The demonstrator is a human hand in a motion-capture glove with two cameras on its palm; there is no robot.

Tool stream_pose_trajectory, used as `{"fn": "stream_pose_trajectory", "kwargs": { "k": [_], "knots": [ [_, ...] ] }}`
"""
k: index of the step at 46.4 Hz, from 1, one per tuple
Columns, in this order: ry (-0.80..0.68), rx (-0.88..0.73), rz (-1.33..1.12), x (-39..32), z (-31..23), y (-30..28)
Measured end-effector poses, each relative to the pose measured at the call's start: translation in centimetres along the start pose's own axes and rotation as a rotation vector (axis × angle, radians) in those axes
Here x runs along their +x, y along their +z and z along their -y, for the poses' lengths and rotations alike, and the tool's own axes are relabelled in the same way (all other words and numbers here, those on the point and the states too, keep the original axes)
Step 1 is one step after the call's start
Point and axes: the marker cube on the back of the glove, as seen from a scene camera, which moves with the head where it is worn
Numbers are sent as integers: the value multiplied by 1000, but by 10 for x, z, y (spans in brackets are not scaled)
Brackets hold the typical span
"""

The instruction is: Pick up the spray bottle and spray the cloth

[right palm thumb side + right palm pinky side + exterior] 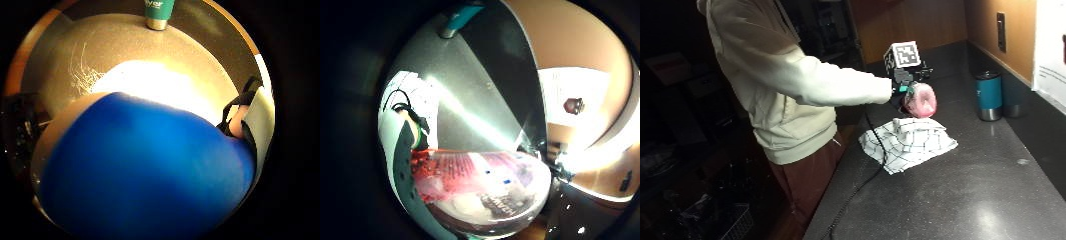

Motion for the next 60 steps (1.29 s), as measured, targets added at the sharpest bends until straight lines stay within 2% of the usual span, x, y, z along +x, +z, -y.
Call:
{"fn": "stream_pose_trajectory", "kwargs": {
  "k": [9, 18, 25, 34, 49, 53, 57, 60],
  "knots": [
    [5, -21, -13, -12, 0, 5],
    [43, 15, 57, -9, -4, -17],
    [82, 118, 345, 7, -14, -48],
    [161, 351, 705, 1, -12, -99],
    [344, 654, 1537, -19, 22, -150],
    [328, 705, 1757, -30, 28, -151],
    [335, 698, 1793, -51, 41, -135],
    [436, 744, 1799, -65, 67, -127]
  ]
}}
